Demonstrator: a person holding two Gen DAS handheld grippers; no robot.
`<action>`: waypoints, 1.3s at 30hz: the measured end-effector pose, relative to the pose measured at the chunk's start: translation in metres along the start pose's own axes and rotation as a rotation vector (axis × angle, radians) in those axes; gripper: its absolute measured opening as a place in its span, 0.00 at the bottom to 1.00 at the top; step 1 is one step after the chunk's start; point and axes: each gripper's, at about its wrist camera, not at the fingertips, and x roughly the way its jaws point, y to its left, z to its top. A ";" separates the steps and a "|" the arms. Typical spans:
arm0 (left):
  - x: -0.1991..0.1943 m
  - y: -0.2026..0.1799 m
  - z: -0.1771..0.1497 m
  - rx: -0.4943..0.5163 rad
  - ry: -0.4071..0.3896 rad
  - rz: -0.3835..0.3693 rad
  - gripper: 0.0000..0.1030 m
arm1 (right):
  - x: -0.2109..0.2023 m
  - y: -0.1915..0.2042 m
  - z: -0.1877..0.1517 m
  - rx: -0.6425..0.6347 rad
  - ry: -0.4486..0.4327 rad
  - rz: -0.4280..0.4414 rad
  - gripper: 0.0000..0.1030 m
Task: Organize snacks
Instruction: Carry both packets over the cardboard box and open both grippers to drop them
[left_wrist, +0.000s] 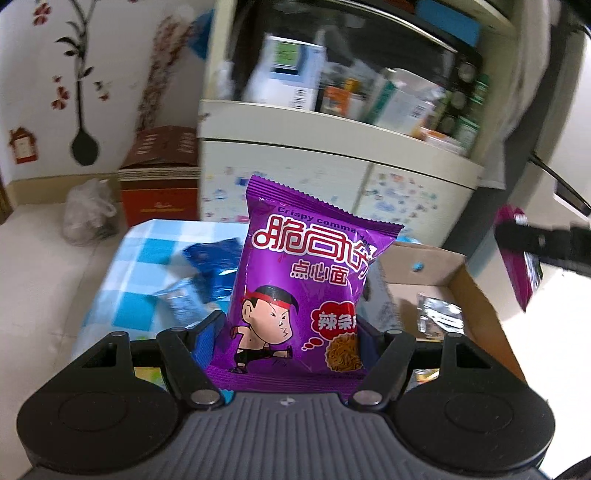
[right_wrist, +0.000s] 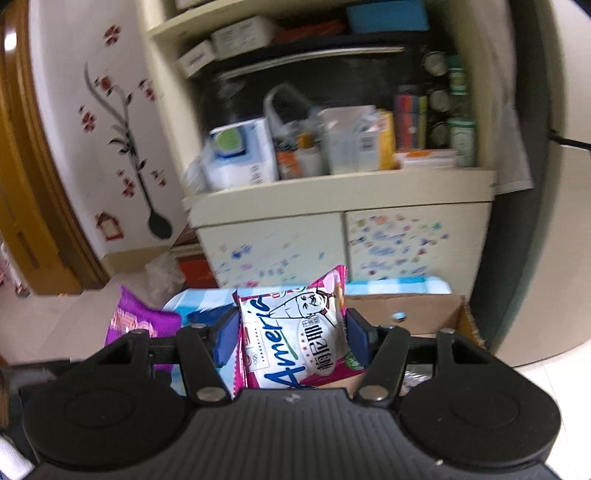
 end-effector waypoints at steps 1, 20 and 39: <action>0.002 -0.004 -0.001 0.008 -0.002 -0.015 0.74 | -0.002 -0.005 0.001 0.014 -0.006 -0.011 0.59; 0.039 -0.099 -0.037 0.240 0.028 -0.272 0.74 | -0.010 -0.067 0.000 0.230 -0.017 -0.184 0.59; 0.050 -0.130 -0.045 0.334 0.047 -0.253 0.93 | 0.012 -0.088 -0.009 0.329 0.049 -0.255 0.68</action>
